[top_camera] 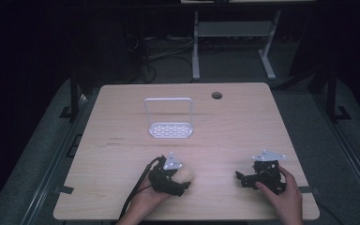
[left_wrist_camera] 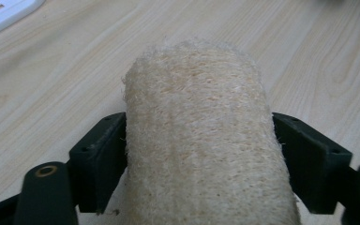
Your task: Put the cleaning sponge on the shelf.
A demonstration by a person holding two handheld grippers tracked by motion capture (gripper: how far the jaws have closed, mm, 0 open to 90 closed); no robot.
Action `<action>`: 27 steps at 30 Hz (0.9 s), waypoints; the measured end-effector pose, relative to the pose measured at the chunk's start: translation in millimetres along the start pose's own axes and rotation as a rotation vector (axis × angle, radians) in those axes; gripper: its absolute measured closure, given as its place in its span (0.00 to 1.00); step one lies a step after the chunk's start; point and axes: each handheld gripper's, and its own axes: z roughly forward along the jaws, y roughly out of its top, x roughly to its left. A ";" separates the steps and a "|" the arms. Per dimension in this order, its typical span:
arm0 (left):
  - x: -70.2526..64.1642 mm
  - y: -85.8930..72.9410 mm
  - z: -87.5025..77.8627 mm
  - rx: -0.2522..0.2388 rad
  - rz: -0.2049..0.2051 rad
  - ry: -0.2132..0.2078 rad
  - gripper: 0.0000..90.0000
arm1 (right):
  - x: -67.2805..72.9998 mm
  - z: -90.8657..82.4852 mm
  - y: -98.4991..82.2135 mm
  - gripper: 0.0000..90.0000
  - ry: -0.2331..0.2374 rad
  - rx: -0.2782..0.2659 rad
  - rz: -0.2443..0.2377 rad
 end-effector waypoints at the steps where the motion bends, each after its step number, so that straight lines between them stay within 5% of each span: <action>1: 0.5 0.0 -0.7 0.002 -0.002 -0.004 0.25 | 0.0 0.0 0.0 0.01 0.000 0.000 -0.001; 20: 7.8 0.0 -9.5 -0.007 -0.007 -0.003 0.29 | 0.0 0.0 0.0 0.01 0.000 0.000 -0.001; 27: 15.2 0.1 -16.1 -0.015 0.011 -0.036 0.29 | 0.0 0.0 0.0 0.01 0.000 0.000 -0.001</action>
